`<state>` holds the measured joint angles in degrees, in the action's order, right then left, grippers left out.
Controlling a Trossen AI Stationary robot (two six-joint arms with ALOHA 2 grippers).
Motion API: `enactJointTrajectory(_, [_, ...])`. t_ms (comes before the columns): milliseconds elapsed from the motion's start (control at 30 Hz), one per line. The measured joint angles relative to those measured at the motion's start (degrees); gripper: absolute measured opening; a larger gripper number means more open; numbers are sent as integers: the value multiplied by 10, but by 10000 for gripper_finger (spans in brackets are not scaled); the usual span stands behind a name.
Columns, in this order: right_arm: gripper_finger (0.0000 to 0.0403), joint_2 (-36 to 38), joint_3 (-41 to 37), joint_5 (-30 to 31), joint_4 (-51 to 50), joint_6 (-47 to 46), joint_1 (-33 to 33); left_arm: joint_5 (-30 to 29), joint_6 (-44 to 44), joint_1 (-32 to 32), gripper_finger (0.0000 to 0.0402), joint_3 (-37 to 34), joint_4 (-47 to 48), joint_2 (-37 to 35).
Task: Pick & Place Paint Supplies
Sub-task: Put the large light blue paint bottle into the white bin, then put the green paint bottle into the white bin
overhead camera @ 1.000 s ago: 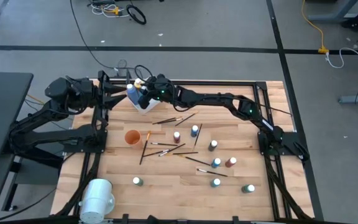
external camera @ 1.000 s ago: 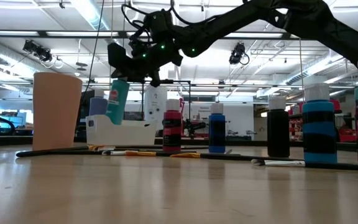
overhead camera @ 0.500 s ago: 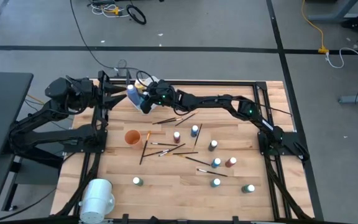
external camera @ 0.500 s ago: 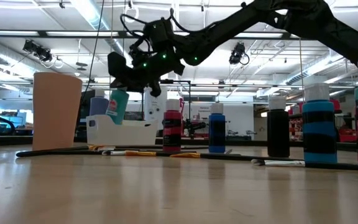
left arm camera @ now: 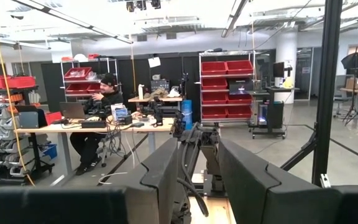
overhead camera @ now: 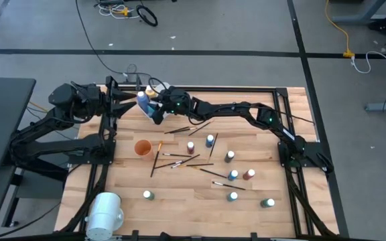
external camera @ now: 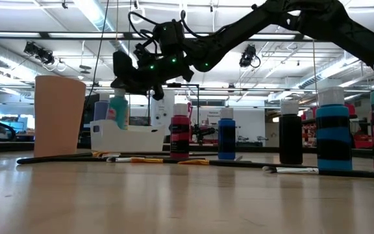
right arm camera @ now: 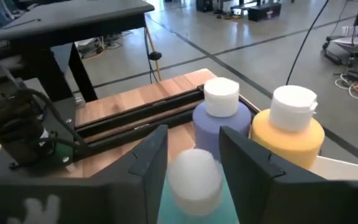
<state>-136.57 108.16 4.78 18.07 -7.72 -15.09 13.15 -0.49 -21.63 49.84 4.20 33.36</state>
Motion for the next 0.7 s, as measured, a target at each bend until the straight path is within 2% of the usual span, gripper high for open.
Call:
enactJointTrajectory(133, [166,0,0,-1,-1,-5,0,0,1,0,125,0,4,0])
enactJointTrajectory(333, [173,1,0,-65,38,10,-1,0,12,0,125,0,26,0])
enactJointTrajectory(433, [171,6,0,-73,40,31,2,0,12,0,125,0,43,0])
enactJointTrajectory(633, [156,41,0,-75,-11,42,7,-3,12,0,125,0,81,0])
enactJointTrajectory(700, [148,63,0,-96,-55,50,7,-4,12,0,125,0,90,0])
